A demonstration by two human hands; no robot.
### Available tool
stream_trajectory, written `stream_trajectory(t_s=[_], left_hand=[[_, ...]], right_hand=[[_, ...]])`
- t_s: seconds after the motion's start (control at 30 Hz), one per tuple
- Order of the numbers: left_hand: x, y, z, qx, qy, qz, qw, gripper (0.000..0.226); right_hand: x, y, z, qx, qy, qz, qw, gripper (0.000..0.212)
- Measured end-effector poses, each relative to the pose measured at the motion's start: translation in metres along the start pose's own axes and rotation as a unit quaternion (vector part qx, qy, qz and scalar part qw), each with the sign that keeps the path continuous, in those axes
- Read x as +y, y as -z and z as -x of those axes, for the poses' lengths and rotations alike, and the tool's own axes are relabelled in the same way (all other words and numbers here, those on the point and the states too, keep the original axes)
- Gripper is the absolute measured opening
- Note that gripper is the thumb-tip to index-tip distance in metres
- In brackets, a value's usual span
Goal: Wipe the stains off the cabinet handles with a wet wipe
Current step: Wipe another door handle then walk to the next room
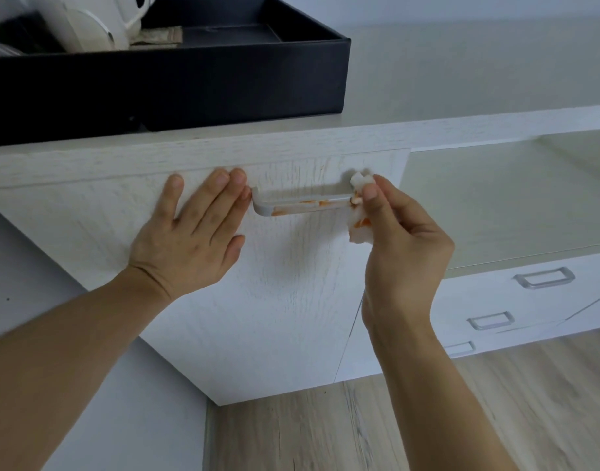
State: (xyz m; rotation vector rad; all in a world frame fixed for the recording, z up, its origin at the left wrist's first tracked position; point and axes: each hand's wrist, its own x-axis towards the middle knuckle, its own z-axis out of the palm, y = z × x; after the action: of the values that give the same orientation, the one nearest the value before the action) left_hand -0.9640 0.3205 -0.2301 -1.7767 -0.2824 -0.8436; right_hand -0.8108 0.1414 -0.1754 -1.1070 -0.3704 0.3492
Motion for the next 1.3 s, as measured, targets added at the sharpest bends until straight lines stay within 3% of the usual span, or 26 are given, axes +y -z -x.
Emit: stream_trajectory(t_s=[0.63, 0.8, 0.93, 1.1, 1.3], left_hand=[[-0.001, -0.001, 0.0, 0.001, 0.001, -0.002, 1.0, 0.066], [-0.001, -0.001, 0.001, 0.002, 0.006, 0.0, 1.0, 0.066], [-0.001, -0.001, 0.0, 0.0, 0.001, -0.005, 1.0, 0.066], [-0.001, 0.0, 0.0, -0.001, 0.003, -0.004, 1.0, 0.067], [-0.002, 0.001, -0.001, -0.001, 0.001, -0.005, 1.0, 0.067]], right_hand=[[0.001, 0.002, 0.003, 0.002, 0.039, 0.076, 0.996, 0.016], [0.003, 0.011, 0.008, 0.072, 0.043, 0.049, 0.995, 0.011], [0.004, -0.004, 0.005, 0.027, 0.025, 0.044, 0.998, 0.016], [0.006, -0.003, 0.007, 0.023, 0.031, 0.058, 0.998, 0.018], [0.008, 0.004, 0.012, 0.023, 0.007, -0.001, 1.0, 0.013]])
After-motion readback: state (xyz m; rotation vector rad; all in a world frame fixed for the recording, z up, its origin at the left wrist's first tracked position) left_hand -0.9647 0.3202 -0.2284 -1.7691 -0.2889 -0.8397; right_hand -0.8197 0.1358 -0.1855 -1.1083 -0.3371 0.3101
